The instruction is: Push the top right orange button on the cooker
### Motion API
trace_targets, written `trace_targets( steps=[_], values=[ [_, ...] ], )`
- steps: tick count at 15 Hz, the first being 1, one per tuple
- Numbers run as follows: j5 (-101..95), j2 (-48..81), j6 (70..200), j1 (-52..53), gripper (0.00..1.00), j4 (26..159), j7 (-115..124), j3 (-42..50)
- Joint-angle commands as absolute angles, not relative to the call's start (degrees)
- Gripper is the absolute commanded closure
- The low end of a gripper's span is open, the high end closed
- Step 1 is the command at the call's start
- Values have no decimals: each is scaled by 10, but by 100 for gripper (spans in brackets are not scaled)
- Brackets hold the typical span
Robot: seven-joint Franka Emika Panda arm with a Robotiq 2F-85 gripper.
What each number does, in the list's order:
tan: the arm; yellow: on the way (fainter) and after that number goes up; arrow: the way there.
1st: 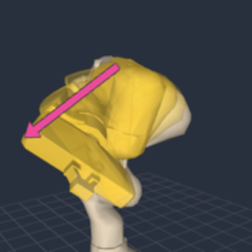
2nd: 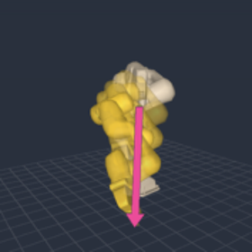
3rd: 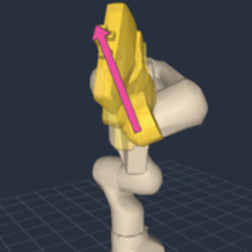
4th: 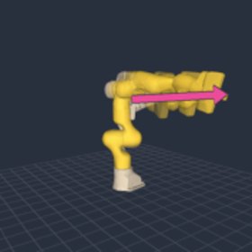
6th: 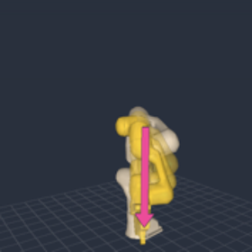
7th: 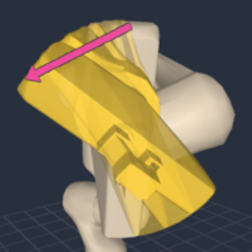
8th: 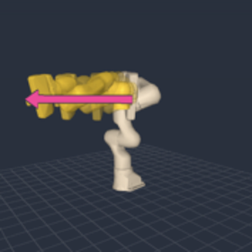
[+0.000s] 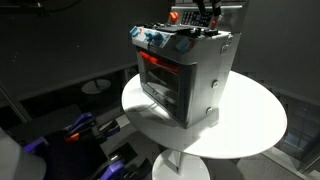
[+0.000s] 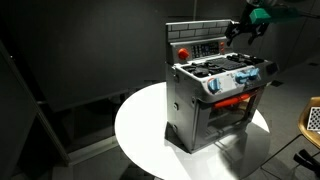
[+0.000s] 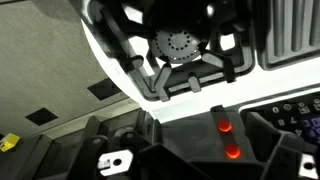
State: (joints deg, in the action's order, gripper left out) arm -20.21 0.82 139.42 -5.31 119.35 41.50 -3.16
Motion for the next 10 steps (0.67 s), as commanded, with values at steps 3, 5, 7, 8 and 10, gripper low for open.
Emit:
trace_targets(
  steps=[3,5,7,8,10],
  values=[
    [-217,67,1397,-27,0,1122,453,5],
    [-216,81,1395,-19,0,1106,460,14],
    [-216,93,1394,-11,0,1092,465,23],
    [-215,99,1393,-8,0,1086,468,28],
    [-215,107,1393,-2,0,1079,470,35]
  ],
)
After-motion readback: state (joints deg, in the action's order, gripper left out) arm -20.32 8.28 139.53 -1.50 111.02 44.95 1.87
